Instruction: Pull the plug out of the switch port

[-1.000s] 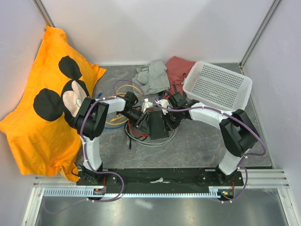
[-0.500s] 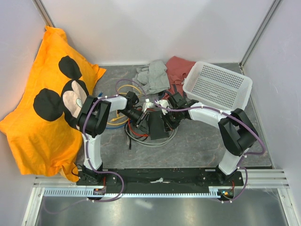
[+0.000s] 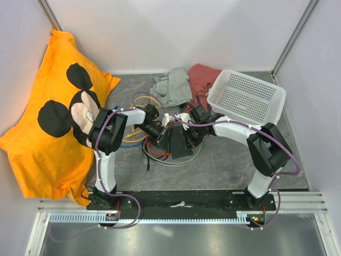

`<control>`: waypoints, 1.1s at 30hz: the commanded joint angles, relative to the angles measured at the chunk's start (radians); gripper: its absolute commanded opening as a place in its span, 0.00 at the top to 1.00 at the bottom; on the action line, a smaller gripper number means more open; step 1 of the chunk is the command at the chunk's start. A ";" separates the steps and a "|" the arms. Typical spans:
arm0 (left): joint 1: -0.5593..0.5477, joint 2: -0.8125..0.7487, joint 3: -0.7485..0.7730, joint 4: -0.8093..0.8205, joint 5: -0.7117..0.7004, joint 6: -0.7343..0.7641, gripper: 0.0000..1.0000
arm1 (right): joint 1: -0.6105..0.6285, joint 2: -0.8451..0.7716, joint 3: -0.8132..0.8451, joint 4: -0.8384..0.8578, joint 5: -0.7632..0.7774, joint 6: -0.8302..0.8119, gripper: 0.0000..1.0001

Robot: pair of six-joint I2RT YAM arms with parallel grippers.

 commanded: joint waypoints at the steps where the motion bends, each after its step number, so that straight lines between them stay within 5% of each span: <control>1: -0.014 0.032 0.031 0.044 -0.070 -0.074 0.99 | 0.013 0.024 0.004 -0.002 0.048 -0.013 1.00; 12: -0.011 0.015 0.036 -0.039 -0.217 -0.047 0.98 | 0.016 0.022 -0.029 -0.003 0.091 -0.017 1.00; 33: -0.008 0.010 0.051 -0.133 -0.278 0.013 0.98 | 0.016 -0.007 -0.059 0.000 0.108 -0.036 1.00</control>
